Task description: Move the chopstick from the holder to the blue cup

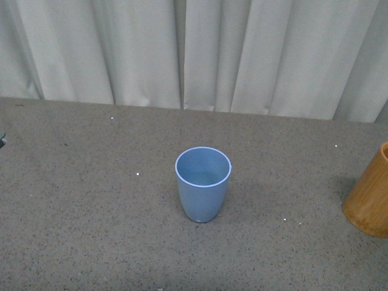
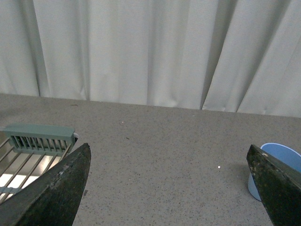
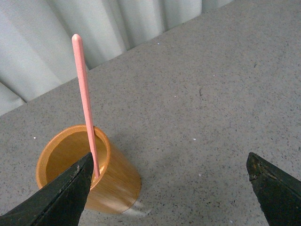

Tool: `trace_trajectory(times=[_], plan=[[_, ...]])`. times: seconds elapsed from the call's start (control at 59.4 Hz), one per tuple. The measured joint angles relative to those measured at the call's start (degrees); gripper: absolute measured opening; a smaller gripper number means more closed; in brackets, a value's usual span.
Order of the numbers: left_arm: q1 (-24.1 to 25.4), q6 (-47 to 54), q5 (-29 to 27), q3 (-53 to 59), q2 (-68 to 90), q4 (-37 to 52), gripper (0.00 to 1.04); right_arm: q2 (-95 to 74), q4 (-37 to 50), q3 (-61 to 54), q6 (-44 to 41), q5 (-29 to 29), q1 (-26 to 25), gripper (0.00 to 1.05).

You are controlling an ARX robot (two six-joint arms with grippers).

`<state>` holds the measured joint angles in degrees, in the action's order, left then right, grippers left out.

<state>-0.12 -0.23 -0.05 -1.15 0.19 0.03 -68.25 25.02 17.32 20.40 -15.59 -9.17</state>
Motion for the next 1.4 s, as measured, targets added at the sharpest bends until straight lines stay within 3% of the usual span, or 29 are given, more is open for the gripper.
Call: trace_trajectory(times=[0.236,0.522,1.396], plan=[[0.0,0.0,0.0,0.0,0.0,0.0,0.98,-8.79,-6.36,7.52,2.8,2.58,-1.25,0.95],[0.0,0.0,0.0,0.0,0.0,0.0,0.98,-12.31,-7.98,12.87,3.08,1.16,-0.79,0.95],[0.0,0.0,0.0,0.0,0.0,0.0,0.98,-24.41,1.84,17.55,-3.56,-1.33,2.69,0.95]])
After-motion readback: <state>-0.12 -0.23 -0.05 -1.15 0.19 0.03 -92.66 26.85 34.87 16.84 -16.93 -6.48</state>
